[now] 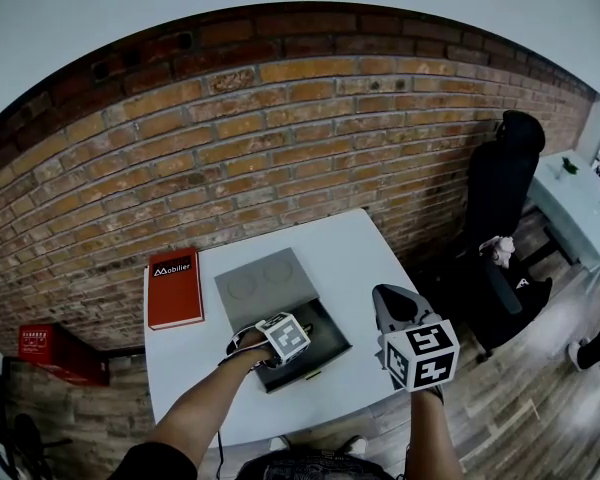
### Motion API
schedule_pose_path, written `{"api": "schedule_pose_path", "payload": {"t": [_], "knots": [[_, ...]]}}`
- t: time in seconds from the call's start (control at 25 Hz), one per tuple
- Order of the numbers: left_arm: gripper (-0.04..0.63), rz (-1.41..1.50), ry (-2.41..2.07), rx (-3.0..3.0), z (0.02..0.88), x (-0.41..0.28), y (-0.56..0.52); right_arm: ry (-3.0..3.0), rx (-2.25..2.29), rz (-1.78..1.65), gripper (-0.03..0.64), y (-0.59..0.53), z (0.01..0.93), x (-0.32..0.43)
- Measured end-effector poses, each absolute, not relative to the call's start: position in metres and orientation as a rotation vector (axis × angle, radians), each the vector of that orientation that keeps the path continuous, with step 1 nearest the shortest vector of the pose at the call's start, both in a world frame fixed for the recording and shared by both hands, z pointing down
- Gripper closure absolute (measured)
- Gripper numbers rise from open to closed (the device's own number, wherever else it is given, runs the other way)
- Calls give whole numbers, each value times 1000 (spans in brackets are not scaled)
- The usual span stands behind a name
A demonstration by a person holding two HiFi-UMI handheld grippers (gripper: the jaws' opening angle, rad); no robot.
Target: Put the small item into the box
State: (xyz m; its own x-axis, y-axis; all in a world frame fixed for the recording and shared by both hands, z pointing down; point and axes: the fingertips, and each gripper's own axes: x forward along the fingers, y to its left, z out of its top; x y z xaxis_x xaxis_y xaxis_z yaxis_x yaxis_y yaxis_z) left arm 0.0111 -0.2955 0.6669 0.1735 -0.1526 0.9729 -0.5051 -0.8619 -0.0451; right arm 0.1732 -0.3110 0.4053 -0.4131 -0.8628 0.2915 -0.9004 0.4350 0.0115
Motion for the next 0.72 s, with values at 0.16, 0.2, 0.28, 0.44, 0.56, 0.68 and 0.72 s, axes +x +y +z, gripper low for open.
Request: {"api": "schedule_pose_path", "payload": {"t": [0.16, 0.2, 0.28, 0.44, 0.56, 0.68, 0.72], "knots": [[465, 1721, -624, 2159, 669, 12, -297, -2435, 1527, 213, 595, -311, 406, 172], [465, 1714, -618, 2158, 670, 12, -297, -2434, 1525, 213, 597, -311, 407, 172], [465, 1707, -608, 2156, 671, 11, -298, -2430, 1522, 216, 595, -311, 409, 172], [466, 1754, -589, 2157, 672, 11, -296, -2429, 1517, 221, 596, -312, 409, 171], [466, 1746, -591, 2164, 669, 12, -296, -2434, 1512, 217, 596, -312, 407, 170], [466, 1735, -602, 2162, 669, 11, -296, -2436, 1508, 215, 596, -312, 408, 169], [466, 1734, -607, 2160, 670, 10, -296, -2436, 1507, 216, 596, -311, 409, 169]]}}
